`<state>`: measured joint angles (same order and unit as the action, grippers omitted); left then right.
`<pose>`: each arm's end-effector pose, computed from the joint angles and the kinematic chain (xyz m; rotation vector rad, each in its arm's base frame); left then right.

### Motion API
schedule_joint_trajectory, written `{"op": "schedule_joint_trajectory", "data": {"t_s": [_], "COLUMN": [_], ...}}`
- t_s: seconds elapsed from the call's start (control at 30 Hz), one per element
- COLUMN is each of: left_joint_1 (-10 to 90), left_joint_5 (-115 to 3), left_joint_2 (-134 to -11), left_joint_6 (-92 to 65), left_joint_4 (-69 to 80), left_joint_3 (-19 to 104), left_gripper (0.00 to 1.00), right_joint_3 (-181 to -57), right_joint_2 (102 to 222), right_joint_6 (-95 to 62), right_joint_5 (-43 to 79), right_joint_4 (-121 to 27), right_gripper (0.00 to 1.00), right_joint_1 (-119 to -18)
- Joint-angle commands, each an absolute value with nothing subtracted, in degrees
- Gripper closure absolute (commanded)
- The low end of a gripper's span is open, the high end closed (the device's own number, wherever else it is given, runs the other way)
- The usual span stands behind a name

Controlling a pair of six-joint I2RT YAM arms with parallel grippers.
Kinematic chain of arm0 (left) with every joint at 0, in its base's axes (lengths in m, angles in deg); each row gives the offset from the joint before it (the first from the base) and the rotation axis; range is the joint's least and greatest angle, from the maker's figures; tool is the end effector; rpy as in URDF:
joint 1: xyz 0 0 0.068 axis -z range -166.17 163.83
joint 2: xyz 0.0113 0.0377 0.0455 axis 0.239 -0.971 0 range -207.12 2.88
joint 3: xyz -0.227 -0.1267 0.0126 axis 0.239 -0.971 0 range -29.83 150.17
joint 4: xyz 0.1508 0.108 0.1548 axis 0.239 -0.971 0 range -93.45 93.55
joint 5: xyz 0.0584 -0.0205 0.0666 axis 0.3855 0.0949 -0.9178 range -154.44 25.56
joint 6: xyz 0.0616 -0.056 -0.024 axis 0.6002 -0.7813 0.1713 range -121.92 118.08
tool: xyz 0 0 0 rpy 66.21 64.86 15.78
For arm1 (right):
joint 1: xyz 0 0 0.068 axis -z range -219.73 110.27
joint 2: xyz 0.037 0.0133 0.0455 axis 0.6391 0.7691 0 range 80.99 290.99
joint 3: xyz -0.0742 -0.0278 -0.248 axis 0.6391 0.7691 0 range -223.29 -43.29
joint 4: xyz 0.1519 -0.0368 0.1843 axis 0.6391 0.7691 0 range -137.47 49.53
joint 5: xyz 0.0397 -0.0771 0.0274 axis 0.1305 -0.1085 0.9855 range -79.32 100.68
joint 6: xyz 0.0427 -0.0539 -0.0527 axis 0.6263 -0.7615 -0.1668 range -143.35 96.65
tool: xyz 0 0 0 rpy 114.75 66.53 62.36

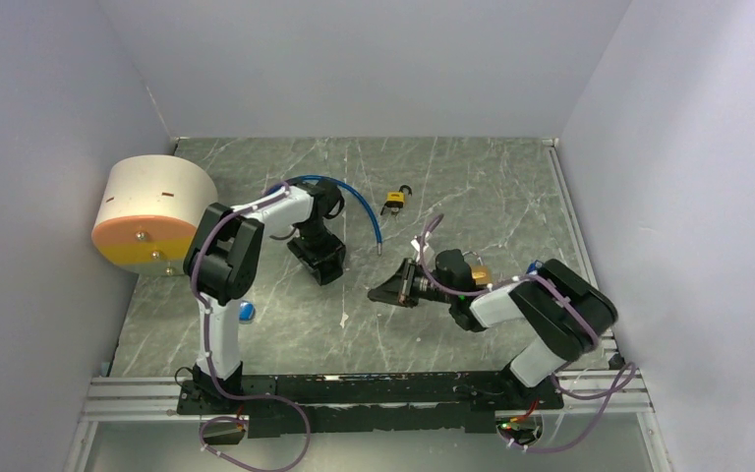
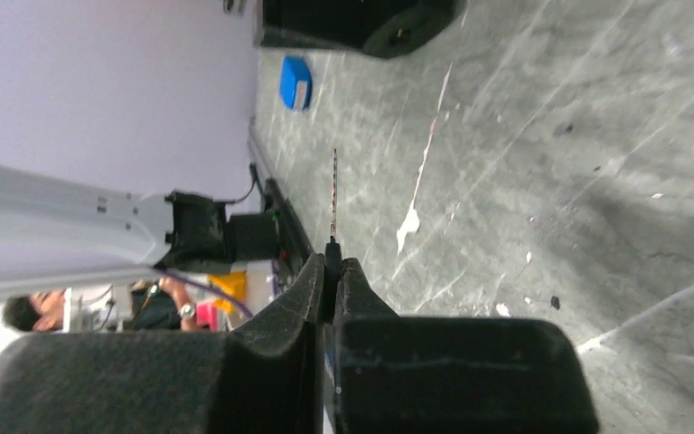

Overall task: Unlock with the key
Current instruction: Place the lock at the center of the board, then pick up the lock from the center of the board.

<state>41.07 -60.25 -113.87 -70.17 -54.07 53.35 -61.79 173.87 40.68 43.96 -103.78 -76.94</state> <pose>0.3082 -0.1648 0.1135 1.0774 -2.8780 0.0515 0.1990 0.2038 0.1222 0.0460 2.2443 1.6465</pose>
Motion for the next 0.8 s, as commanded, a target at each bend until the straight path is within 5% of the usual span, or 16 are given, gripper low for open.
{"op": "schedule_joint_trajectory", "data": {"t_s": [0.0, 0.17, 0.33, 0.47, 0.77], "left_joint_1": [41.81, 41.95, 41.95, 41.85, 41.56], "left_joint_5": [-67.22, -67.54, -67.99, -68.27, -67.77], "left_joint_2": [-112.96, -113.33, -111.39, -108.47, -108.78], "left_joint_6": [-74.56, -71.75, -66.58, -62.31, -57.12], "left_joint_4": [-50.52, -51.60, -48.58, -42.42, -34.86], "left_joint_3": [51.93, 52.23, 47.78, 42.77, 41.42], "left_gripper": [0.86, 0.38, 0.16, 0.09, 0.13], "right_joint_3": [-66.36, -68.06, -68.97, -68.40, -67.43], "right_joint_2": [166.60, 163.20, 160.83, 160.05, 159.36], "right_joint_6": [32.32, 30.29, 28.59, 28.41, 28.22], "right_joint_5": [35.66, 32.50, 31.22, 31.29, 31.68], "right_joint_4": [-83.22, -74.62, -69.93, -69.82, -70.56], "right_gripper": [1.00, 1.00, 1.00, 1.00, 1.00], "right_joint_1": [-76.93, -76.86, -76.85, -76.92, -76.97]}}
